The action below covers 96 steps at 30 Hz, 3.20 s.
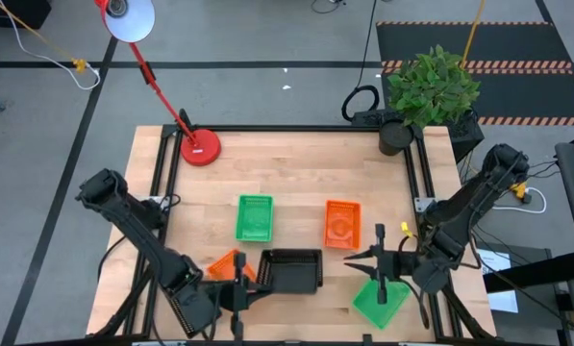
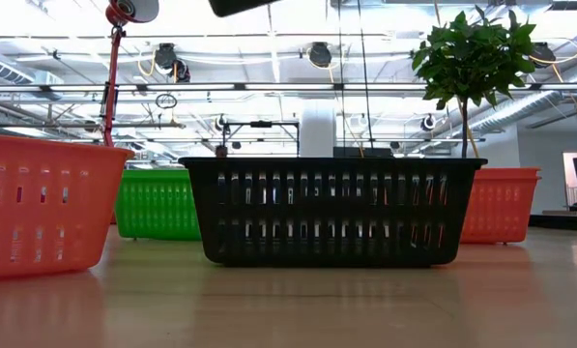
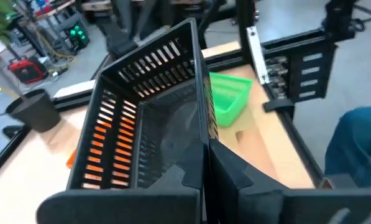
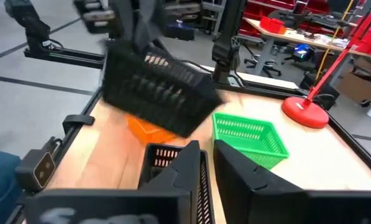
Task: Stack baskets by color
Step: Stack the top black bin on top of the middle black bin, then stack the left orange bin on top of the right orange bin
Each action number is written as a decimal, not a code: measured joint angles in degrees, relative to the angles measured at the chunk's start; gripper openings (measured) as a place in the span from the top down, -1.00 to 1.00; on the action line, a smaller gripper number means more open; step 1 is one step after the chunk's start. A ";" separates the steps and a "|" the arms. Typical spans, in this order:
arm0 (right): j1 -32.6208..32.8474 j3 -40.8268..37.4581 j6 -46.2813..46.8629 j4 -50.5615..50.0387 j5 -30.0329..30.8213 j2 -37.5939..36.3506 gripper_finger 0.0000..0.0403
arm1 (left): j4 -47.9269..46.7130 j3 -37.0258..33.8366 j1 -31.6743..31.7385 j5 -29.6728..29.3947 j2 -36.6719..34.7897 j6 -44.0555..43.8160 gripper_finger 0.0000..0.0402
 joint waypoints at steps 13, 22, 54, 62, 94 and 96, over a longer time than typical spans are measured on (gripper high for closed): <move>1.35 -0.35 1.11 0.08 0.50 -0.17 0.86 | 1.55 4.77 -0.05 -2.87 12.33 7.22 0.96; 1.35 -0.37 1.13 -1.36 0.50 -0.15 0.86 | -0.42 4.77 2.12 -3.61 16.13 2.25 0.92; 1.35 -0.35 1.13 -1.27 0.45 -0.15 0.86 | -9.15 4.27 7.22 4.58 18.34 -3.57 0.83; 1.35 -0.35 1.13 -1.29 0.26 -0.15 0.86 | -11.44 4.25 7.32 5.73 18.34 -7.43 0.66; 0.14 -9.48 25.29 2.67 -0.18 3.29 0.86 | -10.45 4.84 10.58 8.29 3.62 1.04 0.38; 0.17 -10.47 29.09 3.57 -2.30 6.27 0.86 | -12.36 4.47 10.92 8.29 2.86 1.12 0.38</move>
